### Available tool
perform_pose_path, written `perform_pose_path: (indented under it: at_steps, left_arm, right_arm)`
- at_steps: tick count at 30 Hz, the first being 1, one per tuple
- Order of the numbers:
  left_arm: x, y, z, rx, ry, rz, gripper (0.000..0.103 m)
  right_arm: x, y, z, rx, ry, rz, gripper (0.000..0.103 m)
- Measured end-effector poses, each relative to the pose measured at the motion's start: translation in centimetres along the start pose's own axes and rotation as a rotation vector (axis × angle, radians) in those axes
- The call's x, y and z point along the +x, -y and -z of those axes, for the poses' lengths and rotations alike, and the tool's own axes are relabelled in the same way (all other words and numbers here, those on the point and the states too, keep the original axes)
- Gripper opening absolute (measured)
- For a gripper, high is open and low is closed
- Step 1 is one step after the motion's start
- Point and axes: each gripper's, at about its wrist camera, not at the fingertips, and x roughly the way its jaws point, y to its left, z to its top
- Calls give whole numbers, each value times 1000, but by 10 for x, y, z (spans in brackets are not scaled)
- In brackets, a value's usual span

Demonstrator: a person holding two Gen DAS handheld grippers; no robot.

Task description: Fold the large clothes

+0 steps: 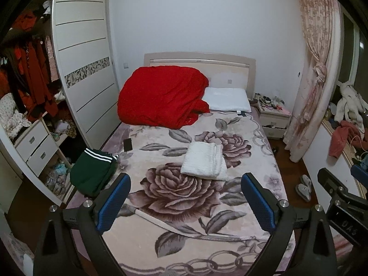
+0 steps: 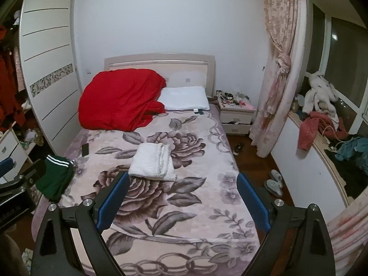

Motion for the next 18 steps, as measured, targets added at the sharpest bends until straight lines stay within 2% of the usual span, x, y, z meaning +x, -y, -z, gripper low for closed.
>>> perform_pose_path:
  at_steps: [18]
  left_arm:
    - [-11, 3, 5, 24, 3, 7, 98]
  right_arm:
    - [-12, -8, -10, -16, 22, -28, 97]
